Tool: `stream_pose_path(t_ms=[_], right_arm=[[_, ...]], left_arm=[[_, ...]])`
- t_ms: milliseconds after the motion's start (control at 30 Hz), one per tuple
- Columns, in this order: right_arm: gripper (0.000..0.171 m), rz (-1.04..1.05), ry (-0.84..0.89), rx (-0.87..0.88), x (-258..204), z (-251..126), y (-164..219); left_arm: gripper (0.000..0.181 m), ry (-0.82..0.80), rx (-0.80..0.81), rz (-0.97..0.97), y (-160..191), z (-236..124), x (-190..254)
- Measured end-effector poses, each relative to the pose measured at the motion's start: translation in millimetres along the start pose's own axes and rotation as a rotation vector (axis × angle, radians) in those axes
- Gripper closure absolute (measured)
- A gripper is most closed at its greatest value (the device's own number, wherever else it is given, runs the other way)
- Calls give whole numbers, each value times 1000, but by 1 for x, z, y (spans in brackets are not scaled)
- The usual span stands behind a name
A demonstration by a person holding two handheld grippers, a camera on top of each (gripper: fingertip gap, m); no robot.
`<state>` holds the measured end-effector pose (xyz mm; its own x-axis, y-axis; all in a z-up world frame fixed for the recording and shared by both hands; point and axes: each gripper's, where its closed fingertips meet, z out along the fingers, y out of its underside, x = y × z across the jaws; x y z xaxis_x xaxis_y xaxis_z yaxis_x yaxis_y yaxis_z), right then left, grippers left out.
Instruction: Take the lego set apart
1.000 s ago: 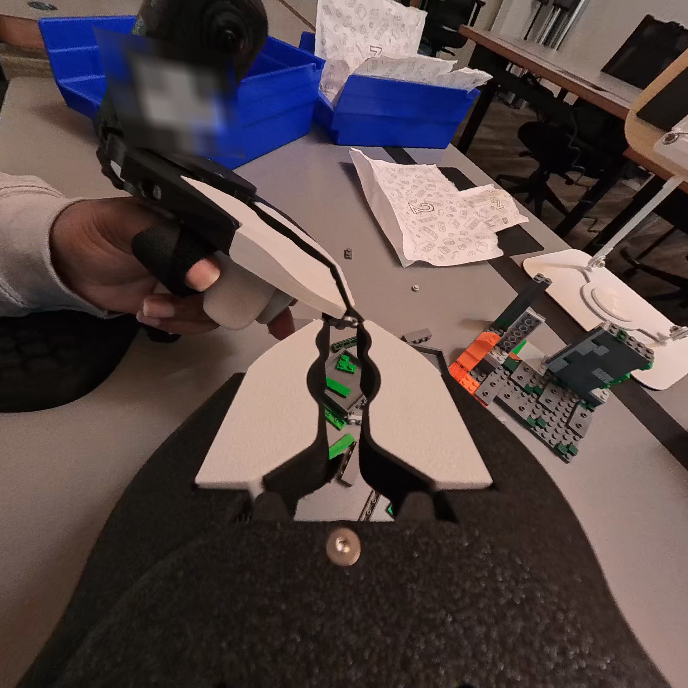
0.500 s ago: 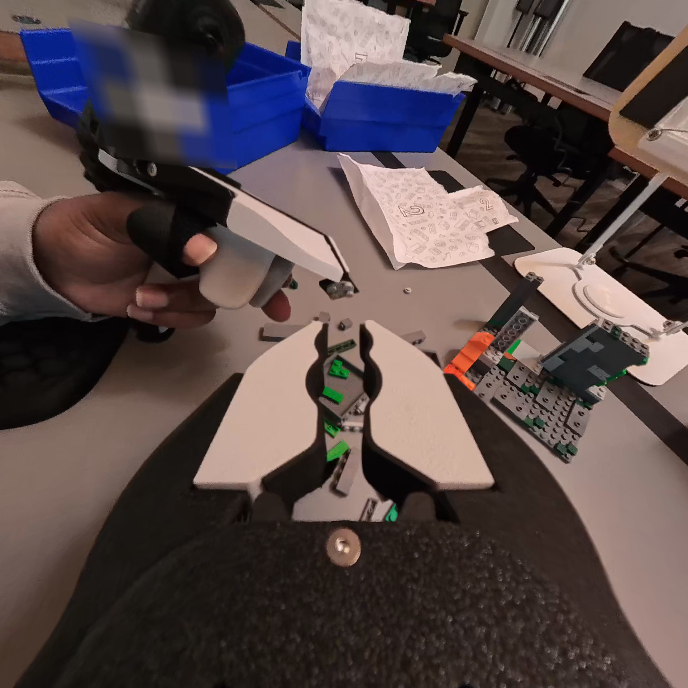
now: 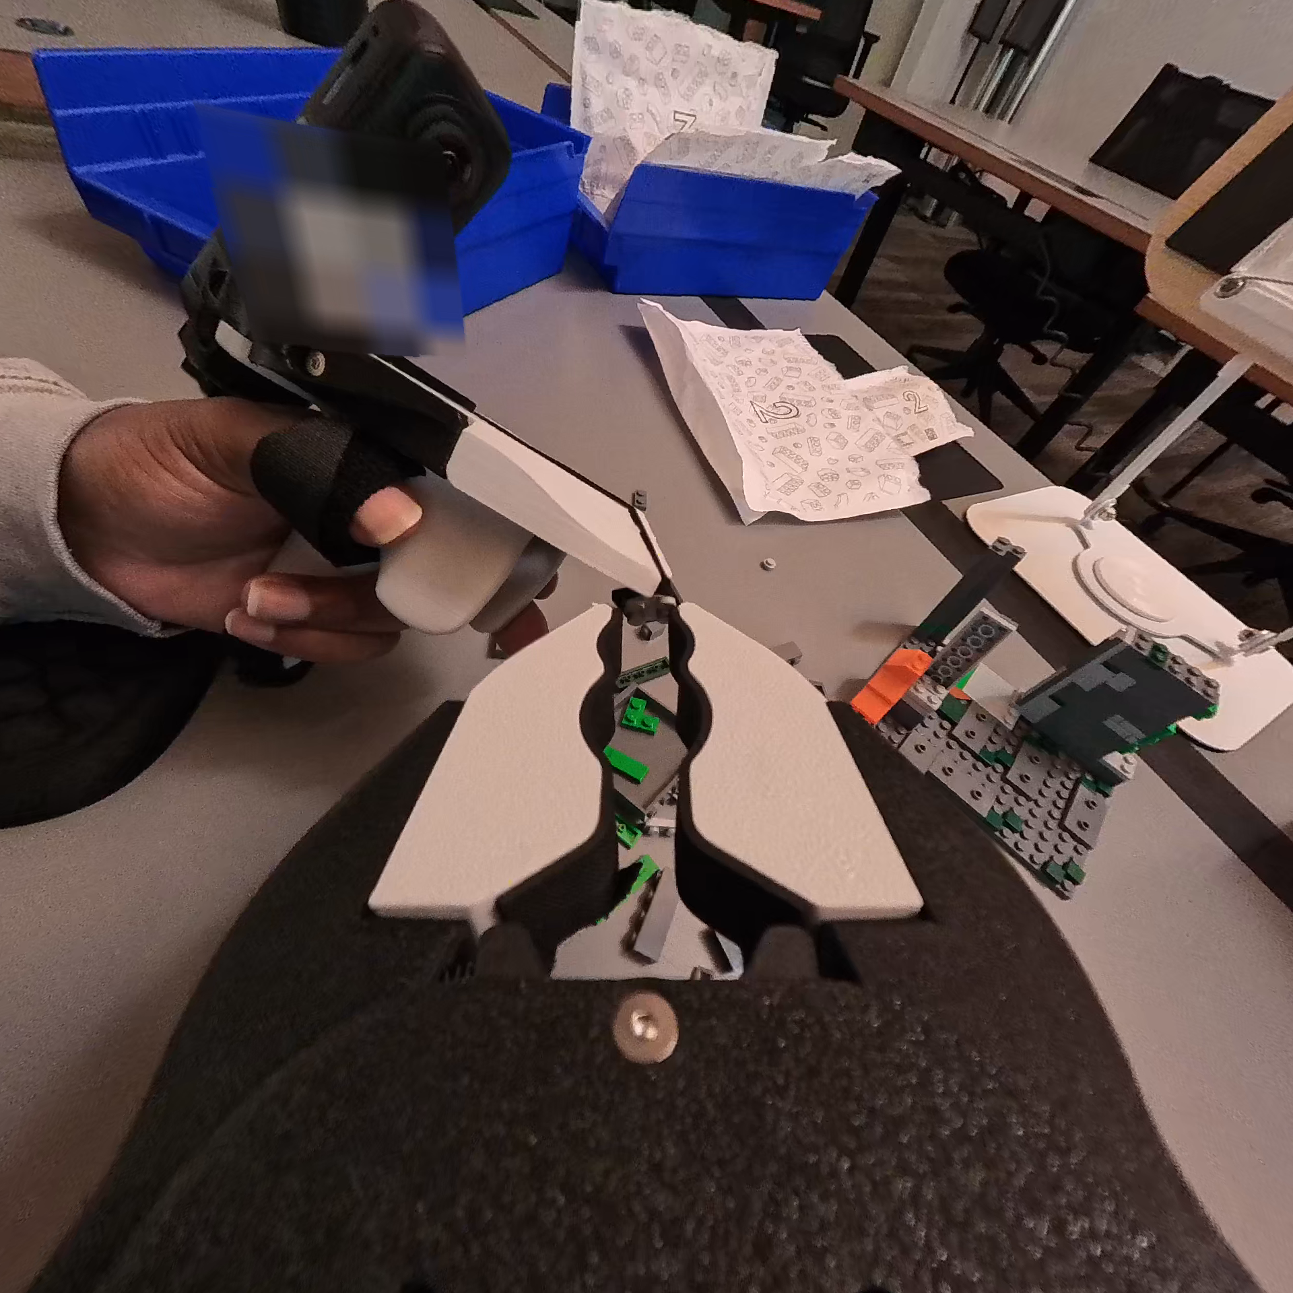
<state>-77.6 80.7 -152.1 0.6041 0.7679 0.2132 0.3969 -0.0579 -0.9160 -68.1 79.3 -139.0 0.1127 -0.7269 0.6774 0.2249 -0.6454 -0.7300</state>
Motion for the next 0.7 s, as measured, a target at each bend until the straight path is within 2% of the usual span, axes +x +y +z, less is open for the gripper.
stream_pose_path(t_ms=[233,267,400,567,700], right_arm=[[161,-52,-47,-40,-5,0,10],[171,-49,-66,-39,-7,0,11],[171,-85,-52,-41,-7,2,14],[171,0,-59,-27,4,-2,17],[171,114,-138,3,-2,-1,16]], left_arm=[[179,-44,-102,101,11,0,-3],[179,-42,-109,103,12,1,-2],[180,-75,-117,142,12,0,-5],[180,-51,-70,97,3,-4,-5],[180,20,-37,34,-1,-4,0]])
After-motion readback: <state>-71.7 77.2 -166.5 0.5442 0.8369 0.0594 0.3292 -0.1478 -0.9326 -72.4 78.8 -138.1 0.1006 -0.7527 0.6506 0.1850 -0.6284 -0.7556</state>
